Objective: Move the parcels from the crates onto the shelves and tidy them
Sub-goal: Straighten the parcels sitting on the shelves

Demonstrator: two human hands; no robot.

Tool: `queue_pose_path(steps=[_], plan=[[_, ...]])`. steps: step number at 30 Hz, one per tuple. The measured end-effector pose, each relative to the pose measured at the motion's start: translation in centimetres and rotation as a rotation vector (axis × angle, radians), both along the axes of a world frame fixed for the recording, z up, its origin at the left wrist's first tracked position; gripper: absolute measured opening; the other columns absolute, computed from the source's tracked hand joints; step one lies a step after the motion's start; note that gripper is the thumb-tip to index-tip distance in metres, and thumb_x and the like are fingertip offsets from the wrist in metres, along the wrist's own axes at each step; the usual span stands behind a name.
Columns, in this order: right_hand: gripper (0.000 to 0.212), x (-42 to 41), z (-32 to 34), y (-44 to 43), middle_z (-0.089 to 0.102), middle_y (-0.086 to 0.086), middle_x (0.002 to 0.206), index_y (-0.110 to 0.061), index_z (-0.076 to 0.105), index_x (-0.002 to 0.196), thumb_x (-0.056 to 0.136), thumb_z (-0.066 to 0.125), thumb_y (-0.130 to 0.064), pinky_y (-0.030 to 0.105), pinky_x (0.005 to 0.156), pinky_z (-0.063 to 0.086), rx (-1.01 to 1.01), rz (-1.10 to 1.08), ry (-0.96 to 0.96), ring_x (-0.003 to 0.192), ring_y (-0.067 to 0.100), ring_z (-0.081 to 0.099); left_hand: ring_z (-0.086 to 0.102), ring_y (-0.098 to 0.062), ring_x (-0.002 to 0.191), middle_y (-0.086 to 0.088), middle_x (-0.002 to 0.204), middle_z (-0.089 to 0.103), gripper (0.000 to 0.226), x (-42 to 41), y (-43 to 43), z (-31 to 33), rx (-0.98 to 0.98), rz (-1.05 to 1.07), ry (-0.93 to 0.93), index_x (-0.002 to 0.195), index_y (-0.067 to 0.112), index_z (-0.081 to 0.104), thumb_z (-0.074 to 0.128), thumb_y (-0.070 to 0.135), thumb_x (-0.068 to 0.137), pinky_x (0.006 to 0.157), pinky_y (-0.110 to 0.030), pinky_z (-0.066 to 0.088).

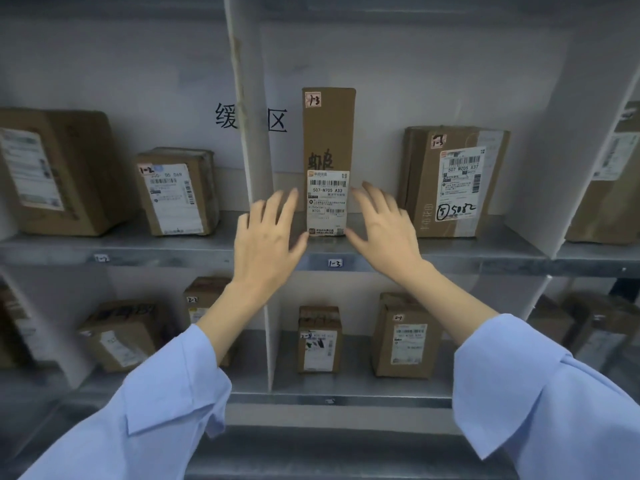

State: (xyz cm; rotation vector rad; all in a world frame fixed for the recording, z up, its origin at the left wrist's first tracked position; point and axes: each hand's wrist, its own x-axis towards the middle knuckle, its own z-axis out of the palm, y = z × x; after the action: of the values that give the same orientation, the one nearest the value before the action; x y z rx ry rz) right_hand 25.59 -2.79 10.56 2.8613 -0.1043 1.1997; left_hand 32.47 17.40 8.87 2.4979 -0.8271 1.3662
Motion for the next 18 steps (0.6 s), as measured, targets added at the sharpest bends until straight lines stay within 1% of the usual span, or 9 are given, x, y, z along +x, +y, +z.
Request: queue_pose_path(steps=[3, 6, 8, 12, 15, 18], plan=[[0.066, -1.6, -0.5, 1.2, 0.040, 0.012, 0.152, -0.015, 0.038, 0.148, 0.091, 0.062, -0.039, 0.048, 0.092, 0.047, -0.035, 0.017, 0.000, 0.130, 0.035, 0.044, 0.045, -0.029, 0.119, -0.007, 0.151, 0.040, 0.066, -2.0, 2.6, -0.4, 0.018, 0.069, 0.000, 0.153, 0.018, 0.028, 0.039, 0.049, 0.095, 0.090, -0.041, 0.039], [0.069, -2.6, -1.1, 3.0, 0.037, 0.010, 0.154, -0.017, 0.032, 0.152, 0.093, 0.058, -0.041, 0.046, 0.094, 0.045, -0.048, 0.048, 0.016, 0.131, 0.033, 0.043, 0.044, -0.031, 0.122, -0.007, 0.156, 0.033, 0.068, -3.5, 5.6, -0.9, 0.038, 0.137, 0.044, 0.155, 0.020, 0.023, 0.032, 0.052, 0.095, 0.093, -0.043, 0.039], [0.070, -3.0, -1.3, 4.7, 0.035, 0.009, 0.155, -0.018, 0.028, 0.154, 0.094, 0.056, -0.042, 0.046, 0.096, 0.044, -0.045, 0.083, 0.033, 0.133, 0.032, 0.042, 0.041, -0.032, 0.125, -0.006, 0.158, 0.029, 0.071, -4.0, 7.7, -1.1, 0.051, 0.162, 0.080, 0.155, 0.021, 0.021, 0.032, 0.055, 0.093, 0.095, -0.044, 0.038], [0.072, -3.2, -1.1, 8.5, 0.034, 0.009, 0.156, -0.019, 0.024, 0.156, 0.095, 0.056, -0.041, 0.045, 0.099, 0.043, -0.044, 0.166, 0.029, 0.135, 0.032, 0.040, 0.040, -0.034, 0.125, -0.006, 0.159, 0.027, 0.075, -4.0, 11.7, -1.2, 0.060, 0.214, 0.108, 0.156, 0.021, 0.021, 0.033, 0.058, 0.092, 0.095, -0.047, 0.038], [0.071, -2.6, -0.6, 11.6, 0.033, 0.006, 0.157, -0.019, 0.025, 0.155, 0.095, 0.055, -0.041, 0.043, 0.096, 0.046, -0.079, 0.230, 0.017, 0.132, 0.030, 0.042, 0.039, -0.035, 0.126, -0.006, 0.160, 0.025, 0.076, -3.1, 14.5, -1.1, 0.034, 0.246, 0.128, 0.156, 0.022, 0.019, 0.034, 0.059, 0.091, 0.097, -0.048, 0.037], [0.071, -1.1, -0.4, 14.9, 0.034, 0.006, 0.156, -0.018, 0.025, 0.155, 0.095, 0.056, -0.040, 0.042, 0.090, 0.049, -0.106, 0.272, 0.013, 0.130, 0.029, 0.044, 0.039, -0.035, 0.126, -0.006, 0.160, 0.025, 0.076, -1.5, 17.6, -1.2, 0.019, 0.280, 0.133, 0.157, 0.023, 0.016, 0.036, 0.058, 0.093, 0.097, -0.047, 0.036]])
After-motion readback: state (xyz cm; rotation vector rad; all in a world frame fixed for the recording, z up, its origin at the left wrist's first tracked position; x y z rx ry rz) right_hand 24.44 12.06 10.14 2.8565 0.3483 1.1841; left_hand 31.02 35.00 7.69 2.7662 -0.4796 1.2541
